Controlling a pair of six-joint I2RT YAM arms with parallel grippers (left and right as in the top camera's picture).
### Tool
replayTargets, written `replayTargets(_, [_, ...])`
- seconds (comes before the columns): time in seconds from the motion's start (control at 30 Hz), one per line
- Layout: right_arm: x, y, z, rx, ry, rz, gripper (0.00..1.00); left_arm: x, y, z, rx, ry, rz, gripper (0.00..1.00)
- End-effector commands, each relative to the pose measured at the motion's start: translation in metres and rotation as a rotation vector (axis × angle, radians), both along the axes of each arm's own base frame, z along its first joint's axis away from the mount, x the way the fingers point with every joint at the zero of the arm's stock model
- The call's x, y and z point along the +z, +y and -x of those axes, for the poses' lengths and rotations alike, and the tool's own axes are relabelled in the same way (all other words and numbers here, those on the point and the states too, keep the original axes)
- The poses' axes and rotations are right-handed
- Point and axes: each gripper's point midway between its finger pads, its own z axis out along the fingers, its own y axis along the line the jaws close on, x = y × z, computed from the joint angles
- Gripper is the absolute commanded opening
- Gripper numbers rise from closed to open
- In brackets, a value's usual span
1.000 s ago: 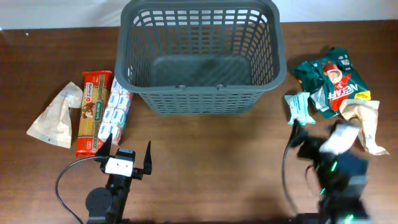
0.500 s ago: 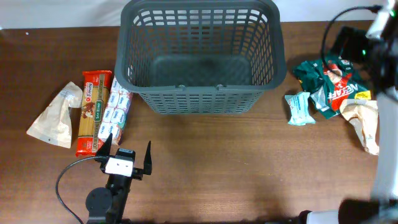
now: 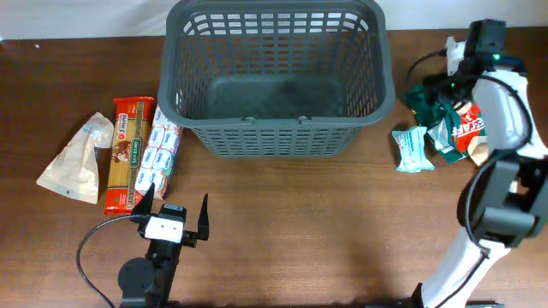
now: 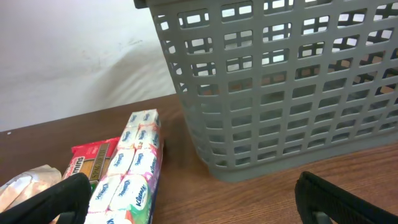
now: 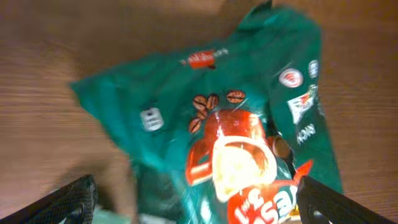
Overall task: Pack container
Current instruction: 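Reach the right gripper to the green snack bag and grasp it, then carry the green bag over the grey basket and release it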
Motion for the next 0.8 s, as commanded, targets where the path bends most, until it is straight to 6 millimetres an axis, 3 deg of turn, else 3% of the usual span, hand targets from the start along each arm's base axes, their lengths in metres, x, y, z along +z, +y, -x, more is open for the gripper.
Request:
replayTargets(0.0, [-0.025, -0.022, 0.001, -0.03, 0.069, 0.099, 0.99, -0.003, -0.003, 0.0, -0.015, 0.007, 0.006, 0.99])
replayTargets(0.3, [-0.106, -0.017, 0.006, -0.058, 0.19, 0.034, 1.0, -0.003, -0.003, 0.0, -0.015, 0.007, 0.006, 0.99])
replayTargets(0.33, [-0.115, -0.016, 0.008, -0.083, 0.197, 0.021, 0.94, -0.003, -0.003, 0.0, -0.015, 0.007, 0.006, 0.99])
replayTargets(0.37, [-0.121, -0.016, 0.009, -0.104, 0.203, 0.012, 0.75, -0.003, -0.003, 0.0, -0.015, 0.007, 0.006, 0.99])
replayTargets(0.4, [-0.125, -0.015, 0.01, -0.128, 0.204, 0.004, 0.29, -0.003, -0.003, 0.0, -0.015, 0.007, 0.006, 0.99])
replayTargets(0.47, [-0.128, -0.016, 0.01, -0.182, 0.193, -0.012, 0.03, -0.003, -0.003, 0.0, -0.015, 0.007, 0.006, 0.99])
replayTargets(0.57, [-0.112, -0.017, 0.003, -0.241, 0.15, -0.027, 0.04, -0.003, -0.003, 0.0, -0.015, 0.007, 0.006, 0.99])
replayTargets(0.63, [-0.084, -0.019, -0.006, -0.26, 0.105, -0.027, 0.04, -0.003, -0.003, 0.0, -0.015, 0.007, 0.006, 0.99])
replayTargets(0.7, [-0.043, -0.024, -0.018, -0.263, 0.041, -0.017, 0.04, -0.003, -0.003, 0.0, -0.015, 0.007, 0.006, 0.99])
replayTargets(0.77, [0.015, -0.028, -0.03, -0.264, -0.051, -0.001, 0.04, -0.003, -0.003, 0.0, -0.015, 0.007, 0.006, 0.99])
